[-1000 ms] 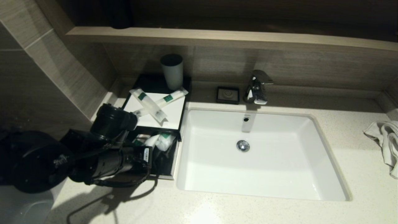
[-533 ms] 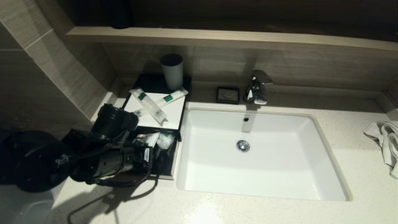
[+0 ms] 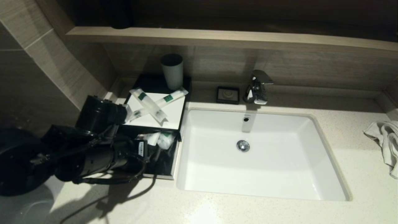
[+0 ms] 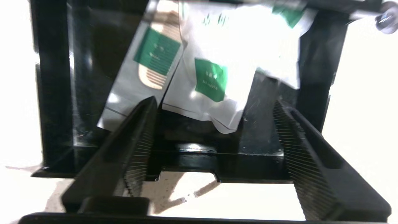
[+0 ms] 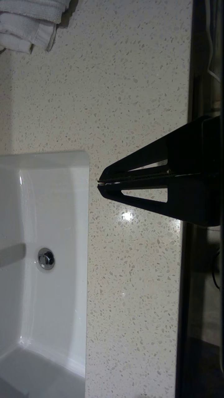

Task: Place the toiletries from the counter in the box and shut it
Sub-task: Place the bathroom toiletry into the drawer, then pick up the bathroom toiletry

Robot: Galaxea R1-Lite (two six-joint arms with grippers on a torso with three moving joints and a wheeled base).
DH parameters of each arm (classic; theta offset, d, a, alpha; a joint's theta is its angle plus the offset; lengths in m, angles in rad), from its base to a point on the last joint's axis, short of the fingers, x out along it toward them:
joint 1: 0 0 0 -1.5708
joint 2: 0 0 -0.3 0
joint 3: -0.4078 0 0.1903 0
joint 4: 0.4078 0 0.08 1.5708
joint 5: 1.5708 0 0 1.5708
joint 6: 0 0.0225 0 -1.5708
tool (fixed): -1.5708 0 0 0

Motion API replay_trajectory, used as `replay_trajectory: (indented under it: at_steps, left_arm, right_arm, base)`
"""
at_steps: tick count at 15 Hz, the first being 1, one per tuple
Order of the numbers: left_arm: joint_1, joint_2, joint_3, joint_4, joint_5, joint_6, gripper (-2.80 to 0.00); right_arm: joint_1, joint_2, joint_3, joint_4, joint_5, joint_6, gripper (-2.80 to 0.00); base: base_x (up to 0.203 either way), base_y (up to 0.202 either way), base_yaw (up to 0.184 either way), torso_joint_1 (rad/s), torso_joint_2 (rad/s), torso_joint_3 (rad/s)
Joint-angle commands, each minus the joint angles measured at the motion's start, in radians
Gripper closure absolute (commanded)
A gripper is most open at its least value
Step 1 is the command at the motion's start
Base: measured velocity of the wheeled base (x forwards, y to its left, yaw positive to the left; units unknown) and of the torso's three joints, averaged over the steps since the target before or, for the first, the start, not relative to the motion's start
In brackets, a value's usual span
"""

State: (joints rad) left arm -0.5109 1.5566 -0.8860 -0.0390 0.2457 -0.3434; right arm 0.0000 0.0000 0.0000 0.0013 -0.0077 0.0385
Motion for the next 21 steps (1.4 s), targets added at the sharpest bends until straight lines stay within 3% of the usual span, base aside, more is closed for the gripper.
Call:
replay_trajectory:
  at_steps: [1, 5, 6, 15, 21]
  left_arm:
    - [-0.001, -0.051, -0.002, -0.001, 0.003, 0.001, -2.8]
    - [0.0, -0.07, -0.04, 0.004, 0.004, 0.003, -2.8]
    - [0.0, -0.073, -0.045, 0.004, 0.008, 0.003, 0.0]
    - [0.008, -0.062, -0.129, -0.004, 0.012, 0.171, 0.0]
    - [0.02, 0.036, -0.221, -0.045, 0.016, 0.173, 0.0]
  right_arm:
    - [0.0, 0.0, 0.0, 0.0, 0.0, 0.0, 0.0]
    - [0.0, 0.0, 0.0, -0.001, 0.0, 0.0, 0.0]
    - [0.0, 0.001, 0.0, 0.0, 0.0, 0.0, 0.0]
    - [0.0, 0.002, 0.0, 0.0, 0.0, 0.0, 0.0]
    - [0.0, 0.002, 0.0, -0.001, 0.0, 0.0, 0.0]
  base:
    - [0.0, 0.0, 0.0, 0.0, 0.0, 0.0]
    - [0.0, 0.0, 0.0, 0.0, 0.0, 0.0]
    - [0.0, 0.0, 0.0, 0.0, 0.0, 0.0]
    - [0.0, 0.0, 0.0, 0.0, 0.0, 0.0]
    - [0.0, 0.0, 0.0, 0.0, 0.0, 0.0]
